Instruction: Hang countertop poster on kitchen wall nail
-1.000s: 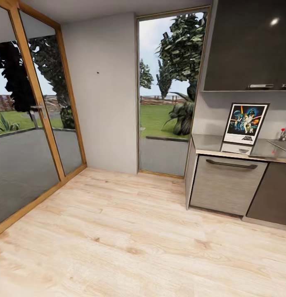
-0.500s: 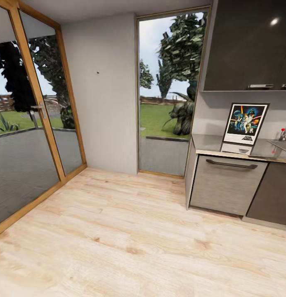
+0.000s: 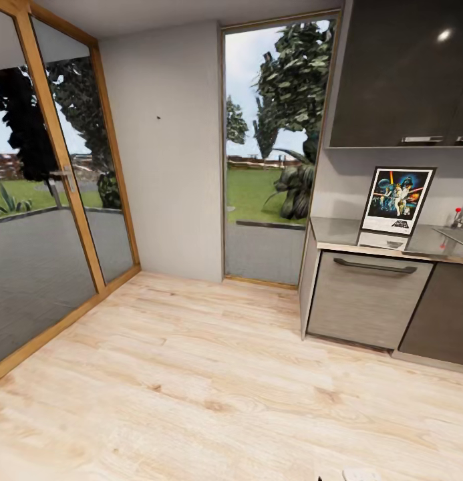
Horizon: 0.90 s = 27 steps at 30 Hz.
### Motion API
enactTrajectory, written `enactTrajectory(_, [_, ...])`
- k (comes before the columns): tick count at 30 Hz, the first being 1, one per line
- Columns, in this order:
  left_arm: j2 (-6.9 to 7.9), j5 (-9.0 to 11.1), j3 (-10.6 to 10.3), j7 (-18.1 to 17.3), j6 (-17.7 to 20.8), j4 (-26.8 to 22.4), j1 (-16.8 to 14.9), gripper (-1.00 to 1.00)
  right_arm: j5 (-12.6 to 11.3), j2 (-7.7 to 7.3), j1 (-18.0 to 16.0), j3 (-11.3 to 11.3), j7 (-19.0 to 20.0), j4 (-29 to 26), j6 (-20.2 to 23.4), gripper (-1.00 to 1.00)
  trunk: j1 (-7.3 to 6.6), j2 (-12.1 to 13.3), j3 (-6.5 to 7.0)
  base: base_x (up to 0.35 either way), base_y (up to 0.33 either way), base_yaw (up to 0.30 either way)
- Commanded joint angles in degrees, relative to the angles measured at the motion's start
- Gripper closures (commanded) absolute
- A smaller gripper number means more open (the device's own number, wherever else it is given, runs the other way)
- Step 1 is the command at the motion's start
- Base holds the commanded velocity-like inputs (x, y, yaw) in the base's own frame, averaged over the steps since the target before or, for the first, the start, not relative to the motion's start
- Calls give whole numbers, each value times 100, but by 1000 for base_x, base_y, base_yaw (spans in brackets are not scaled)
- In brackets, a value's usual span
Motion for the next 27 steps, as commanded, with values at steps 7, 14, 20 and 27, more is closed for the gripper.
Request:
enactTrajectory(7, [13,3,11,-3,-11,41,1,-100,-3,-8,17,-4,-4,64,-190,-100,0,-3,-3,141,-137,-94])
enactTrajectory(14, [13,-3,7,-3,-5,46,1,-100,-6,-8,17,-4,-6,66,-191,-100,0,-3,11,260,-227,-288])
enactTrajectory(20, [13,-6,3,-3,-4,51,1,-100,-18,-8,17,-4,-12,66,-192,-100,0,-3,26,264,-223,-299])
enactTrajectory(27, [13,-6,2,1,-2,51,1,-100,-8,-8,17,-4,-10,69,-192,-100,0,-3,39,265,-222,-229])
